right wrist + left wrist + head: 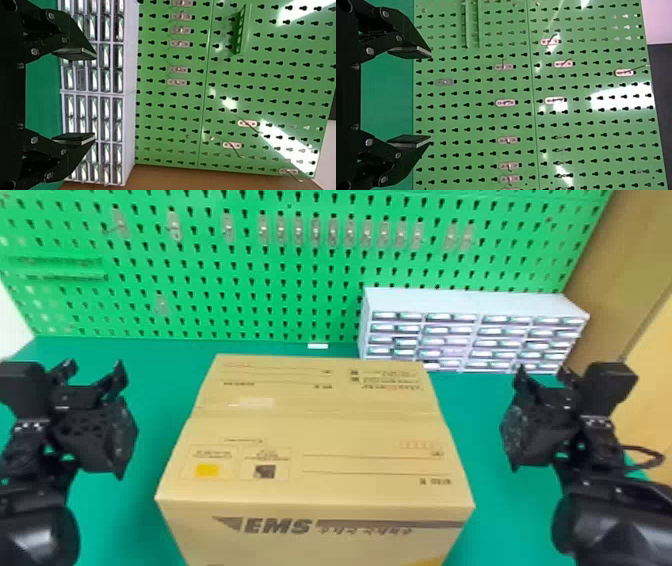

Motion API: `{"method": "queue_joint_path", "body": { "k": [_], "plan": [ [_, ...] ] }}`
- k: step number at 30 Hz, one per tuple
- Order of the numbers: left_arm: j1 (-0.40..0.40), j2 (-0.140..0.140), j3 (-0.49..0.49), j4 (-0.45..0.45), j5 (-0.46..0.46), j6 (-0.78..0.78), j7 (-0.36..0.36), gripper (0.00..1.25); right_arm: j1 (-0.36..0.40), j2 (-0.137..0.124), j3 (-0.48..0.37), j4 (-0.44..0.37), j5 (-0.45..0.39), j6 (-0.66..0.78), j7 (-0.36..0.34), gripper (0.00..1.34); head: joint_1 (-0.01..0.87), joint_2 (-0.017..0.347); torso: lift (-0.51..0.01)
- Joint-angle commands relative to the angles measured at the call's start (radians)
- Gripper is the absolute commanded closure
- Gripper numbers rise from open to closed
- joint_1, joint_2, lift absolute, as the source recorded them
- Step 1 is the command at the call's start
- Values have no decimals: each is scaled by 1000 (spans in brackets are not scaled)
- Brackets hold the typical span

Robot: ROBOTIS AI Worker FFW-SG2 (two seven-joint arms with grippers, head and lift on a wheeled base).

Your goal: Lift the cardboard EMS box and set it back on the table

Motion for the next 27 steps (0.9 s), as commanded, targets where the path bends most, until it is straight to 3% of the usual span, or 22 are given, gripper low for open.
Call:
{"method": "queue_joint_path", "body": {
  "k": [1, 7, 27],
  "plan": [
    [-3, 0, 0, -1, -3, 0, 0, 492, -1, 1, -4, -1, -1, 0, 0, 536, 678, -15, 8],
    [-3, 0, 4, -1, -2, -5, 0, 492, -4, 13, -23, 0, -2, 0, 0, 536, 678, -15, 8],
    [-3, 0, 4, -1, 3, -6, 0, 492, -2, 18, -19, -1, 10, 0, 0, 536, 678, -15, -3]
  ]
}}
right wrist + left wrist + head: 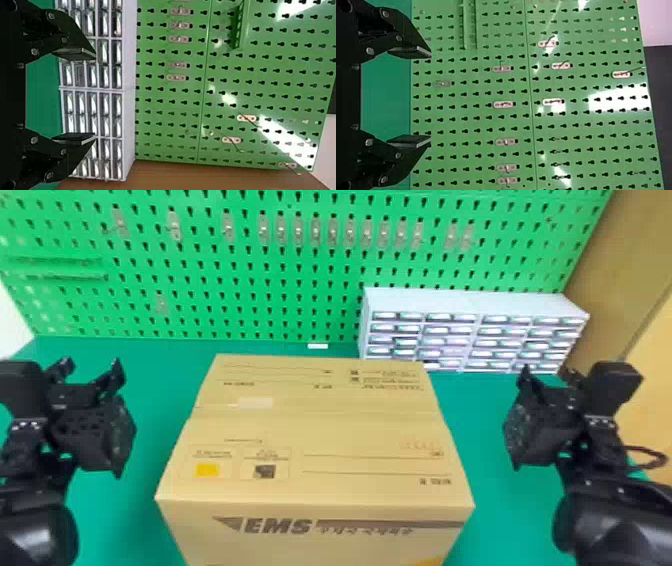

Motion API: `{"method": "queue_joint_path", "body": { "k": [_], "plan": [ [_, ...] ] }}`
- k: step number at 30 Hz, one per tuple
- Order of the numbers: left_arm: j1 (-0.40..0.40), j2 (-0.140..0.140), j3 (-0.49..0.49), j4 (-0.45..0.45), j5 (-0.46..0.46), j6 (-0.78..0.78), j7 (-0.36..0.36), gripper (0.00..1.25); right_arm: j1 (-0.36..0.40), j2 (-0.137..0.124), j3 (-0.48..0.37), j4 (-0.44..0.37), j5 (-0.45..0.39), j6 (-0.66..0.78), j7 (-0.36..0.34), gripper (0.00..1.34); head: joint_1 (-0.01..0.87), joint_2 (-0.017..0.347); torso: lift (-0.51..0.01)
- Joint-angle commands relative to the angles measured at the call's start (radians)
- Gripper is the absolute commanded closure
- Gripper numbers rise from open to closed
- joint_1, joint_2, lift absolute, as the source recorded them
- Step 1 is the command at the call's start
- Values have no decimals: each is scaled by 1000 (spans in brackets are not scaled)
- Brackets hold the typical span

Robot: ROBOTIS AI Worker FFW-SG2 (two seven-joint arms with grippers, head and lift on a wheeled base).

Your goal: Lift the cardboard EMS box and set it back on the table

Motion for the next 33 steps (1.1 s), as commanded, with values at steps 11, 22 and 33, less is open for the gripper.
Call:
{"method": "queue_joint_path", "body": {
  "k": [11, 22, 33],
  "plan": [
    [1, 0, -1, 0, 2, -1, 0, 492, -2, 6, 4, 0, 5, 2, 0, 536, 678, -15, -15],
    [1, 0, -1, 0, 2, -1, 0, 492, -1, 6, -1, -2, 7, 6, 0, 535, 678, -15, -27],
    [2, 0, 0, 0, 2, -1, 0, 492, -2, 3, 4, -5, 7, 18, 0, 535, 678, -15, -40]
  ]
}}
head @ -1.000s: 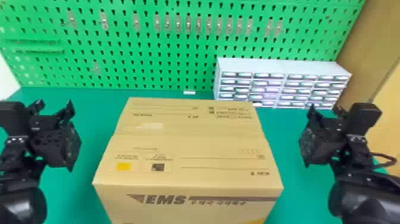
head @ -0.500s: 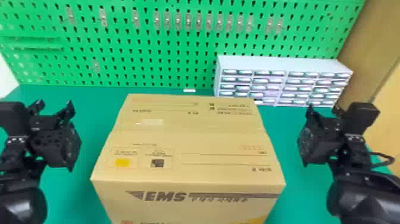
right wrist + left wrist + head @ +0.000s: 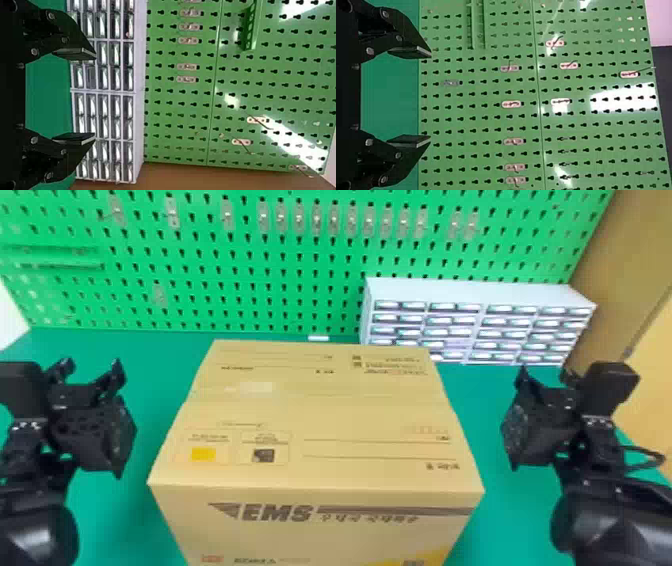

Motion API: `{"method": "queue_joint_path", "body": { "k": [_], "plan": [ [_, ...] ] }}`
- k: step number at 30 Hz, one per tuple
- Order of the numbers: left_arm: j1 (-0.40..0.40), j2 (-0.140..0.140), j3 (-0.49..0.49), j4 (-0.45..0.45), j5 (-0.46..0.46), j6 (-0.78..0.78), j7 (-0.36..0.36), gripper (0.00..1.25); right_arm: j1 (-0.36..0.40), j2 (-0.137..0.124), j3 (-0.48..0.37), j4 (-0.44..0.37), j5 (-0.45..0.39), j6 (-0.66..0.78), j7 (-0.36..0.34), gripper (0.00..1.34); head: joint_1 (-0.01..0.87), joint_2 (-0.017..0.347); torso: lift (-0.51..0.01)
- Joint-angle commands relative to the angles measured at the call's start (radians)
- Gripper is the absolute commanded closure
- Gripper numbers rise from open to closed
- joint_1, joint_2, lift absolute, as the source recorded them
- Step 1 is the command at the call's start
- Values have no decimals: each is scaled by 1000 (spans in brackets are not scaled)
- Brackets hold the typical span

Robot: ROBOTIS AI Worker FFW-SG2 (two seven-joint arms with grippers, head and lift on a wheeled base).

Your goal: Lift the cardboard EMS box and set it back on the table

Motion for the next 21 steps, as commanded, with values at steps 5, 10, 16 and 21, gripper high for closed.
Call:
{"method": "queue_joint_path", "body": {
  "k": [5, 10, 16, 21],
  "plan": [
    [0, 0, 2, 0, 0, 0, 0, 492, -3, -5, 12, -3, 4, 12, 0, 535, 678, -15, -45],
    [2, 0, 2, 0, 0, 0, 0, 492, -3, -5, 10, -3, 5, 12, 0, 535, 678, -15, -51],
    [2, 0, 0, 0, 0, -2, 0, 492, -4, -5, 10, -3, 5, 14, 0, 535, 678, -15, -57],
    [0, 0, -1, 0, 0, -2, 0, 492, -4, -8, 15, -3, 7, 18, 0, 535, 678, -15, -63]
  ]
}}
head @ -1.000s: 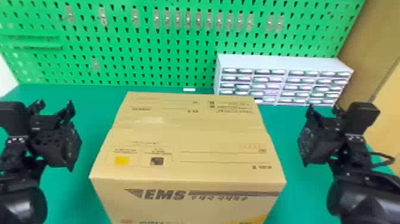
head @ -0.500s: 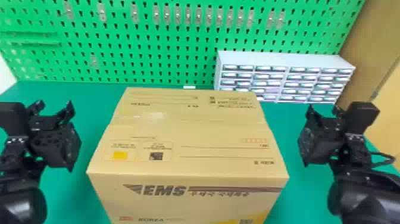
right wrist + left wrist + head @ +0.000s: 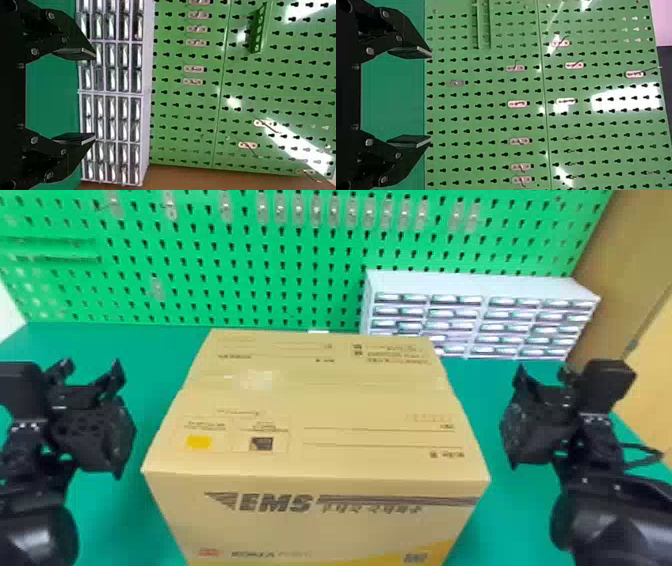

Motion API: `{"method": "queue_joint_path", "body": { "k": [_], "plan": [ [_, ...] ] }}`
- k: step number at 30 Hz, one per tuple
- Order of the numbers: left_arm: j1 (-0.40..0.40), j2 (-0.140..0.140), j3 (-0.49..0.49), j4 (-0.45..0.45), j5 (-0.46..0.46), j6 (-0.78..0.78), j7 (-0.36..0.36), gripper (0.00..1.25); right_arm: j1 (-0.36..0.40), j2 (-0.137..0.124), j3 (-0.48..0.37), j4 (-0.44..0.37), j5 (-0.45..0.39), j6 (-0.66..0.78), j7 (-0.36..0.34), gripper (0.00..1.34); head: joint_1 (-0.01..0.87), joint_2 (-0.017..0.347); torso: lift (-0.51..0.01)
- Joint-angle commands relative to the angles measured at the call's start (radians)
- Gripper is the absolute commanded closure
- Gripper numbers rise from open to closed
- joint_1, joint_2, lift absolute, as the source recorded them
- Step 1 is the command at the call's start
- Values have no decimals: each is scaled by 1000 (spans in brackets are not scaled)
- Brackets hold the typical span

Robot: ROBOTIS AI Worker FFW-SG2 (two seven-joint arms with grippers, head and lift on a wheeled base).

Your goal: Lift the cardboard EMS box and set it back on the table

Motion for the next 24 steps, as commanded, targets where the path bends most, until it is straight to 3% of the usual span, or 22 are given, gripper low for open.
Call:
{"method": "queue_joint_path", "body": {
  "k": [1, 24],
  "plan": [
    [-1, 0, -2, 0, 0, 0, 0, 492, 0, -2, 3, 0, 1, 3, 0, 535, 678, -15, -64],
    [-3, 0, -2, 0, 0, 0, 0, 492, -5, -1, 8, 0, 1, 3, 0, 535, 678, -15, -91]
  ]
}}
